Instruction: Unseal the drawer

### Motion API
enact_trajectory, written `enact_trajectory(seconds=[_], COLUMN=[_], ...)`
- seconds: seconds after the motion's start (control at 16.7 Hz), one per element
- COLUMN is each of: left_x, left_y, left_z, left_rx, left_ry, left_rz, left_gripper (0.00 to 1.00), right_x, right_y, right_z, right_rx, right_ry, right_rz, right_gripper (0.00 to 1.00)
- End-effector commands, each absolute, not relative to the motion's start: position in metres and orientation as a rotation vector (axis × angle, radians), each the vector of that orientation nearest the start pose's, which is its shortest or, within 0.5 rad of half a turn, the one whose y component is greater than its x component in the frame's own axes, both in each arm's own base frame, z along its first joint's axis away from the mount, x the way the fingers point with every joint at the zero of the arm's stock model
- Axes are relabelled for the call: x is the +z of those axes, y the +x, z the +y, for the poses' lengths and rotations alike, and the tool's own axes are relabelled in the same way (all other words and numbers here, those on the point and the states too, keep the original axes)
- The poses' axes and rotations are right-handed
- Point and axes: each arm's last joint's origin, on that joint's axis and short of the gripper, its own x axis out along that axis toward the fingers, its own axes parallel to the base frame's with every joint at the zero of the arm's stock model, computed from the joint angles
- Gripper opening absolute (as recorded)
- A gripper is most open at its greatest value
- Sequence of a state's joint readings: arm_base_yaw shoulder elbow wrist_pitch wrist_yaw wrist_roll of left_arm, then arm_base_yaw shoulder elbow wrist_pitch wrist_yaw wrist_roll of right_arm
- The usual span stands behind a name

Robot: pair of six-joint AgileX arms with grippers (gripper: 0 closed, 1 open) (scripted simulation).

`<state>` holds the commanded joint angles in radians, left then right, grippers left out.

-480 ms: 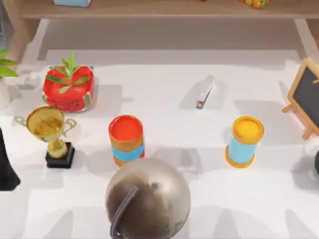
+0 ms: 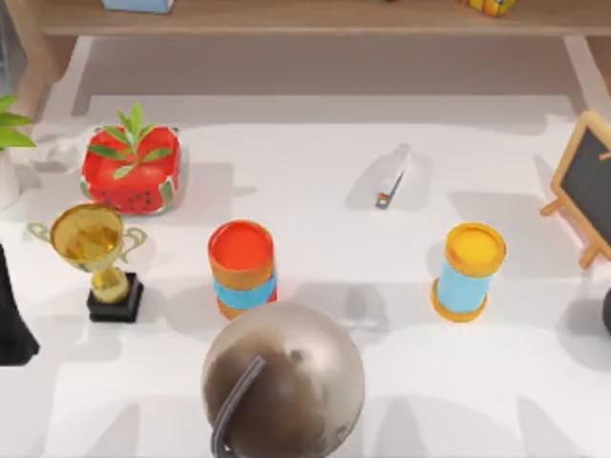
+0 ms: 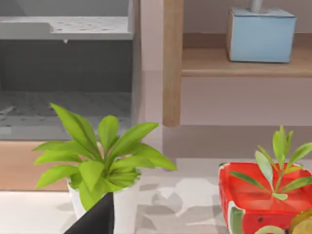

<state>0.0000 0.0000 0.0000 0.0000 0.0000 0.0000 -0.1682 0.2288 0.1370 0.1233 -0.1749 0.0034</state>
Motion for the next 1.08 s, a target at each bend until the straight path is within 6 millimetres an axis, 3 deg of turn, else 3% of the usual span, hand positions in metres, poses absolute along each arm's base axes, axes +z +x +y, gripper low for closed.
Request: enact_trajectory(seconds=[0.36,0.66,1.08], left_x=[0.16,0.16,0.16], left_y=[0.106,0.106,0.106], left_z=[-0.001,-0.001,-0.001], left_rx=[0.0,0.0,0.0], left_ry=[0.0,0.0,0.0], left_rz=[0.0,0.0,0.0], left_gripper=[1.0,1.0,1.0], right_x=[0.246,0.262,0.263], right_y=[0.155,0.179,0.181], right_z=[-0.061,-0.105,-0.111], right_rx=[-0.002,-0.001,0.001], right_ry=[-0.001,0.003,0.001], right_rz=[-0.006,0.003,0.002], right_gripper=[1.0,1.0,1.0])
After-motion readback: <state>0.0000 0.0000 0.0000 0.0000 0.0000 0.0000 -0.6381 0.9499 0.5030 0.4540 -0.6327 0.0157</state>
